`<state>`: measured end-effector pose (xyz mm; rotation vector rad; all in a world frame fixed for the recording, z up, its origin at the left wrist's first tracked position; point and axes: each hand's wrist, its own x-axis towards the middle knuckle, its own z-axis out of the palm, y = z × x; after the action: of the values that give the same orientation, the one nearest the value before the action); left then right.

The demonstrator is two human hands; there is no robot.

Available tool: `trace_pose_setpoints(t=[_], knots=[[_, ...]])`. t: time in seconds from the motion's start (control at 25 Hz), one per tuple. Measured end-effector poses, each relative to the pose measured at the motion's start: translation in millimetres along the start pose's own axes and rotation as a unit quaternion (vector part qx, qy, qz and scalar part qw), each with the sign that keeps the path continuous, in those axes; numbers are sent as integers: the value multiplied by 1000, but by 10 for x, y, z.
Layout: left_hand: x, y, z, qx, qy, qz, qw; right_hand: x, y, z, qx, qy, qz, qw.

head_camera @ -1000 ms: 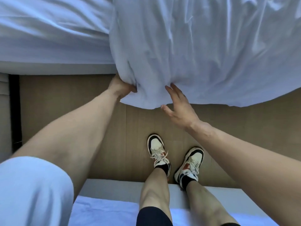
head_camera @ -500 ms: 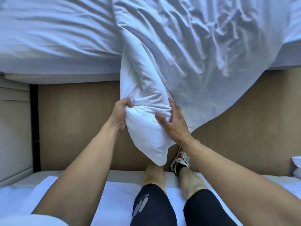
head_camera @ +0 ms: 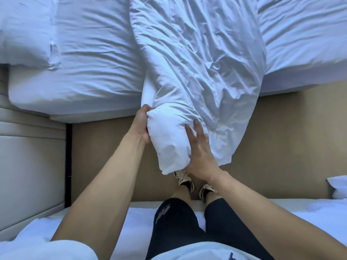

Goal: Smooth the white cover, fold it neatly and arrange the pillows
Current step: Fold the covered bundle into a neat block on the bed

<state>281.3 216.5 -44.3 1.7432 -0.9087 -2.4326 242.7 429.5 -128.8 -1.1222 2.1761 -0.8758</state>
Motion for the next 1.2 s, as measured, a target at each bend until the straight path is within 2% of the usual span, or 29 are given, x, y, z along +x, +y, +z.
trace_pose_setpoints(t=[0.12,0.2,0.28,0.36,0.4,0.44,0.48,0.52,0.56,0.6,0.68,0.72,0.76,0.84,0.88,0.96,1.04,1.12,1.2], knots=[[-191,205,150,53,11,13,998,455,-60,-218,79,55,85,992],[-250,336,162,50,18,18,998,673,-172,-413,117,75,96,986],[-309,404,111,55,22,41,997,739,-252,-523,83,66,89,990],[-327,282,7,151,85,132,976,719,-287,-559,38,30,75,996],[-340,158,-43,291,139,234,917,706,-313,-568,13,15,62,998],[-369,-5,-77,455,136,349,808,701,-338,-579,-3,-1,51,999],[-416,-213,-140,611,93,437,653,716,-378,-619,-5,-12,43,999],[-434,-390,-192,732,60,467,492,746,-415,-669,-3,-18,41,999],[-420,-492,-218,797,62,470,375,779,-442,-713,-6,-27,38,999],[-329,-544,-235,816,88,484,304,800,-473,-749,-10,-37,36,999],[-159,-451,-114,798,145,546,211,812,-506,-775,-5,-45,59,997],[-77,-338,-56,796,146,560,175,817,-517,-778,14,-42,79,996],[-14,-212,-12,794,142,569,158,819,-518,-762,38,-34,105,993],[43,21,105,786,105,577,196,817,-525,-738,89,-10,150,985],[44,90,136,787,76,567,229,802,-529,-723,121,9,162,979],[-6,195,209,780,56,530,328,685,-529,-676,162,65,147,974],[-104,328,342,746,107,516,408,447,-408,-562,104,131,110,980],[-227,577,549,714,174,507,451,228,-226,-478,-5,146,134,980],[-405,902,765,680,184,528,474,158,-90,-427,-73,135,199,968]])
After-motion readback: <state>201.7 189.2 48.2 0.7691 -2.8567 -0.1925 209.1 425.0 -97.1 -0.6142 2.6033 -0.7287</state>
